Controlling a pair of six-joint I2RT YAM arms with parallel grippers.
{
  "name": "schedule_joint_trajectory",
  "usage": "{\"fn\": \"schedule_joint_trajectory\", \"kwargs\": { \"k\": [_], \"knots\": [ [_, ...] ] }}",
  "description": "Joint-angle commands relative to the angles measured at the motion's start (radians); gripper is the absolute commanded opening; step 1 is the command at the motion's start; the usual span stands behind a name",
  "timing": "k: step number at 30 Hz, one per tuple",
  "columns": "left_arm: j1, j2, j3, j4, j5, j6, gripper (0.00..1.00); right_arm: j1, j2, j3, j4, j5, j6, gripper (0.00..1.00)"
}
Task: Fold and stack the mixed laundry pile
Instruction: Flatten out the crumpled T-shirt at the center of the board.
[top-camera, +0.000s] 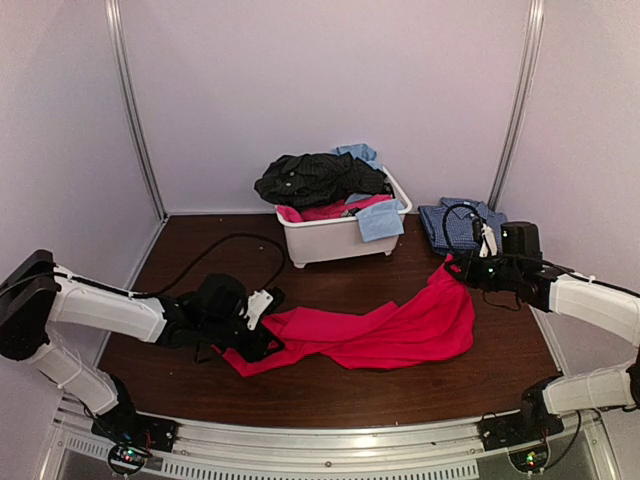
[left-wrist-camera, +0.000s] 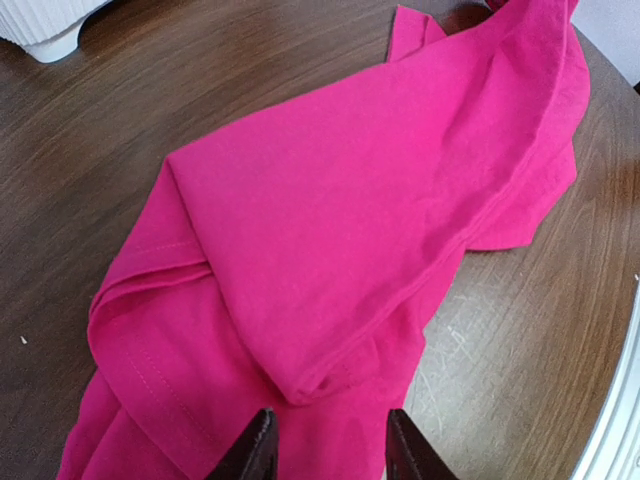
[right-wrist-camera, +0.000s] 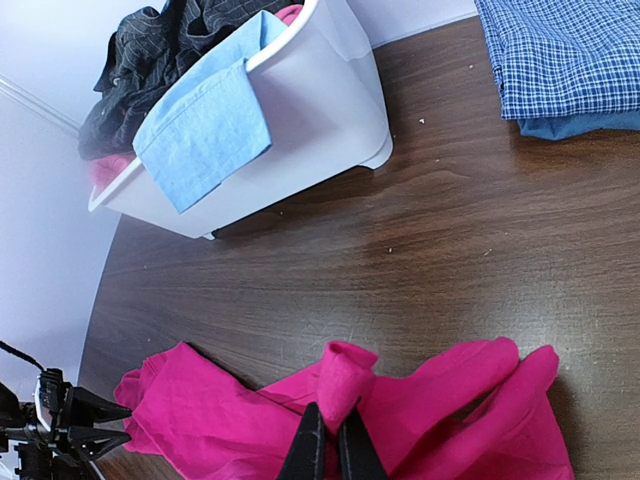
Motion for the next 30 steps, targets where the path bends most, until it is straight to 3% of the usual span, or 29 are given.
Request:
{"fn": "schedule_joint_trajectory", "kwargs": {
  "k": [1,8,12,15,22,30],
  "knots": [
    [-0.004,0.038,-0.006,0.173,-0.021,-0.082,0.37,-0.004,-0.010,0.016,0.014,0.013,-0.001,0.00],
    [-0.006,0.153,0.059,0.176,-0.038,-0.076,0.30,-0.005,-0.025,0.020,-0.004,0.021,-0.007,0.00],
    [-0.005,0.153,0.101,0.139,-0.090,-0.063,0.08,-0.005,-0.029,0.029,-0.014,0.028,-0.017,0.00],
    [0.002,0.083,0.173,0.016,-0.204,-0.007,0.00,-0.008,-0.029,0.084,-0.055,0.073,-0.076,0.00],
    [0.103,-0.065,0.599,-0.458,-0.420,0.229,0.00,-0.044,-0.028,0.406,-0.182,0.176,-0.232,0.00],
    [0.118,-0.086,1.064,-0.720,-0.612,0.460,0.00,-0.044,0.016,0.754,-0.160,0.053,-0.241,0.00]
  ]
}}
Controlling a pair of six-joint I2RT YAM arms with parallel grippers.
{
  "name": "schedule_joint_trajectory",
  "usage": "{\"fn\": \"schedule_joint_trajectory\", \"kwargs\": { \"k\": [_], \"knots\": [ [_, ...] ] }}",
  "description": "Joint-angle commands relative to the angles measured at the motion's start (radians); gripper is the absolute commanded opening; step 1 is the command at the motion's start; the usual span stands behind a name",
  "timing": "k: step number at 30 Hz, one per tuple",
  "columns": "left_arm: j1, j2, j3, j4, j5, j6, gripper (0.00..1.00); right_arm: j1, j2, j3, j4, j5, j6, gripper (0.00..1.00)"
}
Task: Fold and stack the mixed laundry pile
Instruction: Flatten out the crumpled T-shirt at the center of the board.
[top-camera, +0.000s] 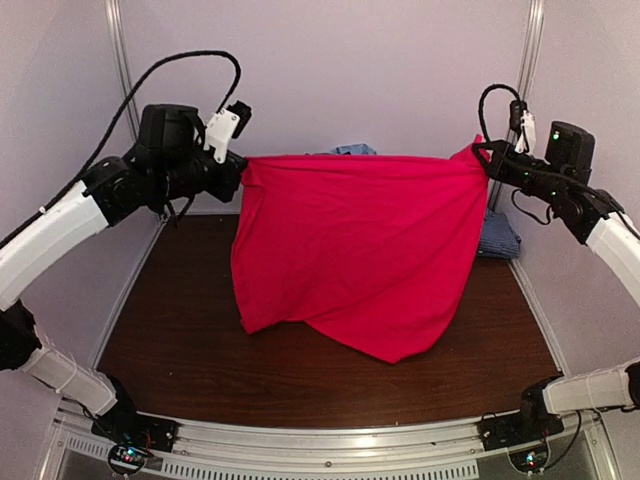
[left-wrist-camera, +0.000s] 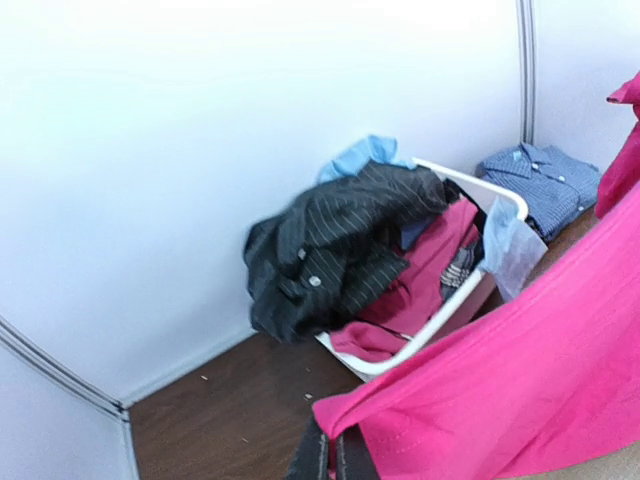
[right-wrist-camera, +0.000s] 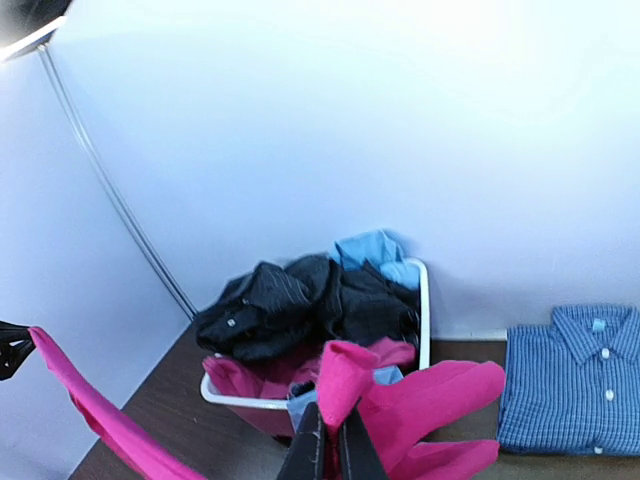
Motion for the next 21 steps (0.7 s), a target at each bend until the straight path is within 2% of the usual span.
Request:
{"fn": "schedule_joint_trajectory", "kwargs": {
  "k": [1,4,6,13,17,21],
  "knots": [
    [0.004,-0.016,0.187,-0.185,-0.172,0.166,0.00,-0.009,0.025,0.194,-0.014,-0.014,-0.060,0.00],
    [0.004,-0.025,0.267,-0.198,-0.181,0.218,0.00,-0.007,0.040,0.316,-0.066,0.002,-0.095,0.00],
    [0.003,-0.033,0.297,-0.221,-0.135,0.236,0.00,-0.006,0.029,0.351,-0.078,0.001,-0.099,0.00],
    [0.003,-0.181,0.196,-0.230,0.138,0.232,0.00,0.078,-0.095,0.337,-0.141,-0.028,-0.065,0.00],
    [0.003,-0.254,0.158,-0.261,0.240,0.197,0.00,0.130,-0.167,0.267,-0.178,0.005,0.052,0.00],
    [0.003,-0.254,0.045,-0.313,0.186,0.151,0.00,0.180,-0.174,0.071,-0.204,0.096,0.196,0.02]
  ]
}}
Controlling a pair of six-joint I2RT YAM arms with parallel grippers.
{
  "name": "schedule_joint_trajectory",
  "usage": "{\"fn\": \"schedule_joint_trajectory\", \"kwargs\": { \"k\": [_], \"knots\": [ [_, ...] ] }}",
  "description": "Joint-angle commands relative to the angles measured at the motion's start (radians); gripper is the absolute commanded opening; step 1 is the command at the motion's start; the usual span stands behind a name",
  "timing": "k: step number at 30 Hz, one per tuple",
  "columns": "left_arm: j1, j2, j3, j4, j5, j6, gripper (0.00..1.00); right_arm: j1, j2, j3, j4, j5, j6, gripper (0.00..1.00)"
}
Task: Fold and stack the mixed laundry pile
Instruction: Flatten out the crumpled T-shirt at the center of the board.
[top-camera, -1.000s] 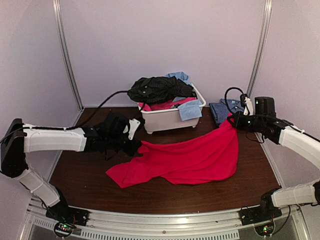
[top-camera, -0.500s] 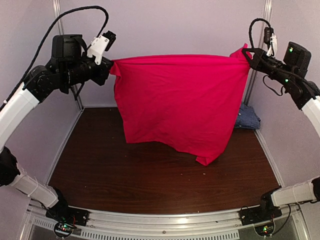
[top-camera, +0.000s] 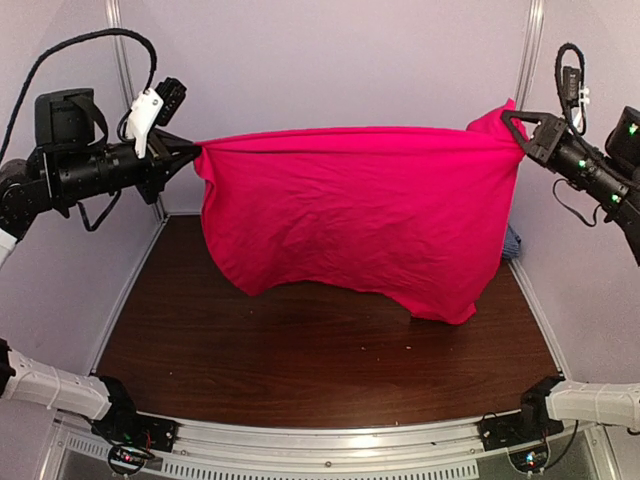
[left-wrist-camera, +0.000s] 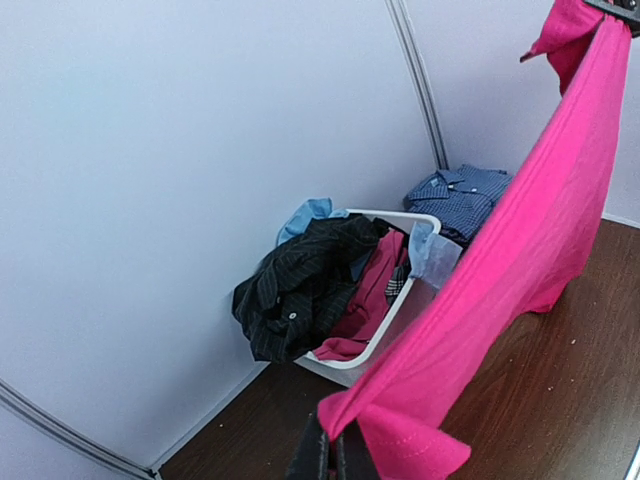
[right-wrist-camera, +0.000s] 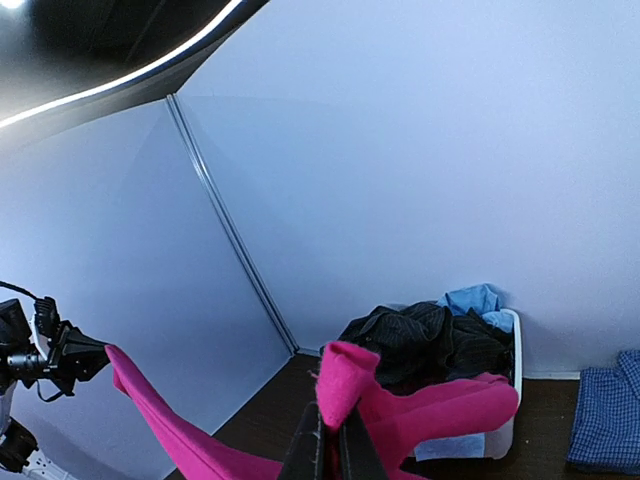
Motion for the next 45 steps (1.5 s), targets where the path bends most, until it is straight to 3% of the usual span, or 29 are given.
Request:
{"fn": "schedule_joint_trajectory", "kwargs": {
  "k": [1,3,4,7,10,14,20,24,28,36,40,45],
  "knots": [
    [0.017,0.005,-0.148,-0.052,-0.059,-0.077,0.00,0.070,0.019,-0.222,-0.031,0.137,0.157,0.01],
    [0.047,0.036,-0.235,-0.054,-0.118,-0.139,0.00,0.147,0.084,-0.327,-0.002,0.207,0.150,0.02],
    [0.075,0.051,-0.273,-0.053,-0.131,-0.177,0.00,0.179,0.122,-0.368,0.015,0.231,0.137,0.07],
    [0.200,0.092,-0.374,-0.038,-0.130,-0.276,0.00,0.217,0.255,-0.397,0.025,0.177,0.112,0.35],
    [0.271,0.144,-0.454,-0.047,-0.174,-0.299,0.00,0.217,0.278,-0.405,0.028,0.154,0.087,0.67],
    [0.289,0.212,-0.510,-0.093,-0.182,-0.289,0.00,0.186,0.205,-0.457,0.053,0.142,0.008,0.87],
    [0.289,0.249,-0.572,-0.108,-0.211,-0.287,0.00,0.095,0.236,-0.512,0.090,0.005,-0.031,0.76],
    [0.289,0.262,-0.571,-0.095,-0.187,-0.283,0.00,0.097,0.356,-0.545,0.134,-0.096,-0.052,0.68],
    [0.289,0.262,-0.567,-0.091,-0.171,-0.280,0.00,0.106,0.476,-0.498,0.157,-0.113,-0.107,0.65],
    [0.289,0.241,-0.583,-0.065,-0.125,-0.283,0.00,0.237,0.687,-0.379,0.239,0.037,-0.188,0.56],
    [0.289,0.234,-0.585,-0.062,-0.121,-0.281,0.00,0.297,0.830,-0.242,0.157,0.188,-0.220,0.54],
    [0.289,0.228,-0.577,-0.056,-0.117,-0.270,0.00,0.292,0.854,-0.247,0.178,0.330,-0.210,0.53]
  ]
}}
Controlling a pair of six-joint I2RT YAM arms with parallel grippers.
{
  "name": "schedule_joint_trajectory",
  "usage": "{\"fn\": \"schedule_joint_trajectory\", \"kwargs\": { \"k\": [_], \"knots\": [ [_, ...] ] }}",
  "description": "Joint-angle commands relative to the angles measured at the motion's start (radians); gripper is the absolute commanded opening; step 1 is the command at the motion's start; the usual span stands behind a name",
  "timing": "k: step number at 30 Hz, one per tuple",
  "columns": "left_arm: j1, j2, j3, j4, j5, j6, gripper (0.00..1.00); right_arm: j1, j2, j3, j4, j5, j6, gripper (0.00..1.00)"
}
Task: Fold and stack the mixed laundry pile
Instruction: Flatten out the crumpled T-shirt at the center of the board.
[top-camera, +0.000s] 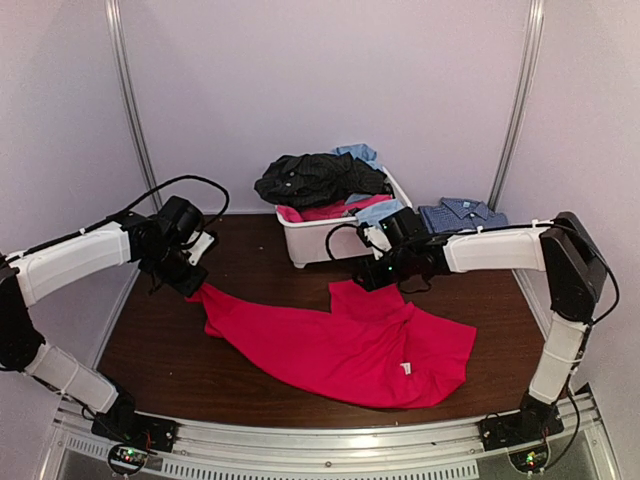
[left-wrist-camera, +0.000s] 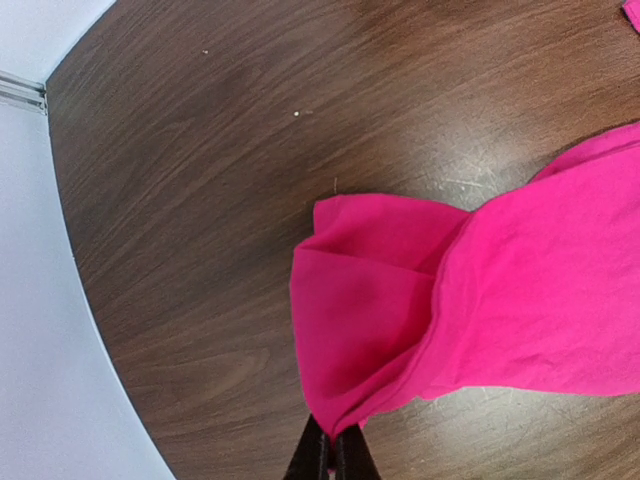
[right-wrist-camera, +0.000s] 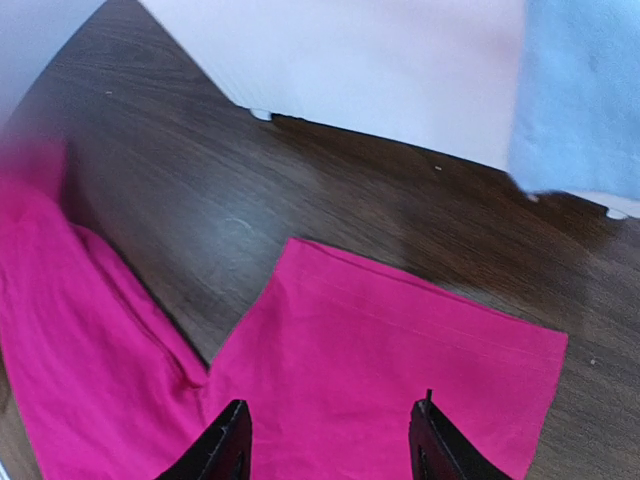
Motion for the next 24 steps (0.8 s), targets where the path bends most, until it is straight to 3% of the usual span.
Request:
{"fn": "schedule_joint_trajectory", "kwargs": {
  "k": [1,6,12,24],
  "knots": [
    [0.001,-0.026,0.003,0.038,0.016,0.007,0.00,-0.021,-0.020,-0.017,0.007,0.194,-0.017,0.53],
    [0.001,-0.012,0.010,0.054,0.028,0.012,0.00,-0.101,-0.042,-0.102,0.068,0.184,-0.004,0.53],
    [0.001,0.002,0.009,0.062,0.044,0.012,0.00,-0.160,0.020,-0.089,0.089,0.192,-0.029,0.53],
    [0.001,0.004,0.013,0.064,0.045,0.011,0.00,-0.167,0.170,-0.018,0.081,0.083,-0.069,0.62]
  ]
}}
